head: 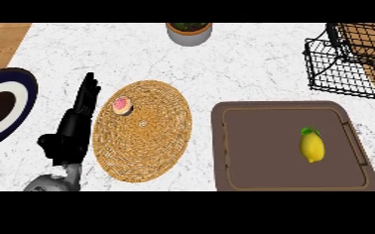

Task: Pick the lemon from the tray and place it in the tiered basket

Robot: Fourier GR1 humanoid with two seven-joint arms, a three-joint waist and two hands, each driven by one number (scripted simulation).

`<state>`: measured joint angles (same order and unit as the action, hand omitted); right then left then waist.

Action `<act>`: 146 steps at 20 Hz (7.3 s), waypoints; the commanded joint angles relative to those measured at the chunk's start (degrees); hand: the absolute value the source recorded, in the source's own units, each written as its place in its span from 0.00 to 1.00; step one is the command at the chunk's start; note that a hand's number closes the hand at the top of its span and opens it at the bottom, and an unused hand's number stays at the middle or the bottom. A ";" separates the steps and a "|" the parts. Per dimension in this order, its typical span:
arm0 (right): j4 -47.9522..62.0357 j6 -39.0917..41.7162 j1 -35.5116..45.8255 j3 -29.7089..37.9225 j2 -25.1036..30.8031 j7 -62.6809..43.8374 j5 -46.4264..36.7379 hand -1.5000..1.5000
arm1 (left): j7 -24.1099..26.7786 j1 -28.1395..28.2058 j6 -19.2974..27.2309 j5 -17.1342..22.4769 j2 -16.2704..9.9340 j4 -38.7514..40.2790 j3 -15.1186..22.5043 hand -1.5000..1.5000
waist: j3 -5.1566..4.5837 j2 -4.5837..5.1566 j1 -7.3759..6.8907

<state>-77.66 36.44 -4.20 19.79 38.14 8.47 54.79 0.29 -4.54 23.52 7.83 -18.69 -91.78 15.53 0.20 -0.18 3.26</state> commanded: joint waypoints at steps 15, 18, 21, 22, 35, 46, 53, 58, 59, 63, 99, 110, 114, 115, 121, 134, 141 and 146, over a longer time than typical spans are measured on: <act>-33.13 0.45 -12.11 10.20 24.20 -4.15 -44.94 0.00 | -1.41 -3.71 1.39 -2.60 3.12 2.84 1.21 0.50 | -0.30 -0.22 -0.88; -40.09 -3.11 -12.03 5.64 21.02 -12.98 -46.35 0.00 | 3.31 -1.63 0.20 -3.46 5.02 5.14 3.08 0.50 | -0.31 0.18 -2.56; -48.06 -3.33 -12.26 4.15 19.58 -22.91 -43.95 0.00 | 3.08 -2.73 -2.76 -1.98 3.12 5.26 0.65 0.50 | -0.32 0.16 -2.82; -46.27 -1.90 -11.22 4.22 20.06 -24.02 -44.80 0.00 | -2.02 -2.74 -0.21 -4.17 3.88 1.24 2.17 0.50 | -0.25 0.12 -3.20; -52.76 6.27 -9.84 -2.80 11.53 -36.07 -52.78 0.00 | -4.06 -6.14 -3.09 -6.14 6.15 2.68 -1.78 0.50 | -0.20 0.13 -2.98; -51.09 13.06 -4.63 -5.22 6.53 -35.91 -65.57 0.00 | -4.22 -3.95 -4.58 -9.96 8.48 1.62 -1.97 0.50 | -0.18 0.13 -3.20; -48.81 14.97 -5.55 -5.89 3.52 -25.84 -75.88 0.00 | -5.98 -5.69 -6.01 -10.79 9.55 1.71 -4.25 0.50 | -0.17 0.13 -3.07; -50.67 9.84 -7.40 -11.85 2.90 -18.93 -87.95 0.00 | -3.86 -4.15 -6.80 -11.18 9.70 1.73 -4.61 0.50 | -0.16 0.13 -3.13; -49.57 9.35 -6.73 -12.46 3.26 -18.30 -89.73 0.00 | -1.53 -4.47 -5.65 -12.15 12.28 4.48 -3.24 0.50 | -0.17 0.17 -3.08; -43.83 7.22 -4.19 -11.08 1.70 -16.12 -93.59 0.00 | 1.79 -4.00 -8.43 -11.18 11.24 7.28 -5.99 0.50 | -0.19 0.21 -3.16; -29.90 6.36 -3.20 -13.47 -12.22 -5.56 -111.04 0.00 | -3.56 -4.21 -12.34 -16.66 15.44 3.15 -9.73 0.50 | -0.19 0.16 -3.12; -16.32 -1.99 0.50 -13.07 -12.40 1.14 -114.70 0.00 | -0.44 -3.06 -11.80 -17.71 17.98 4.66 -9.74 0.50 | -0.19 0.19 -3.21; -12.01 -1.43 4.77 -12.11 -12.53 1.34 -114.41 0.00 | -0.20 -5.10 -13.15 -16.42 16.84 5.69 -12.25 0.50 | -0.19 0.23 -3.27; -17.64 3.16 4.97 -13.46 -14.43 -2.99 -114.92 0.00 | -2.66 -4.26 -14.13 -16.30 15.91 2.87 -12.68 0.50 | -0.20 0.17 -3.25; -17.09 -2.30 1.44 -15.60 -18.56 -2.04 -116.21 0.00 | -3.77 -1.89 -15.31 -15.93 15.92 -0.12 -12.42 0.50 | -0.20 0.15 -3.24; -8.99 -22.70 1.79 -15.71 -17.13 6.57 -122.82 1.00 | -2.52 -2.64 -12.52 -19.23 18.60 2.20 -9.86 0.50 | -0.18 0.21 -3.16; -5.86 -21.79 7.23 -15.85 -21.99 -6.31 -128.64 1.00 | -1.61 -2.65 -14.50 -17.56 17.24 2.48 -12.14 0.50 | -0.22 0.27 -3.46; -4.74 -11.78 12.27 -12.86 -23.25 -23.47 -134.40 1.00 | -4.77 -4.60 -14.43 -18.07 17.09 1.74 -11.90 0.50 | -0.24 0.34 -3.65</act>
<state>-84.77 21.34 4.33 5.44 16.79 -4.63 -75.85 -2.96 -7.36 8.35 -9.57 -2.10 -90.68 3.49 -0.87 -0.30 -0.30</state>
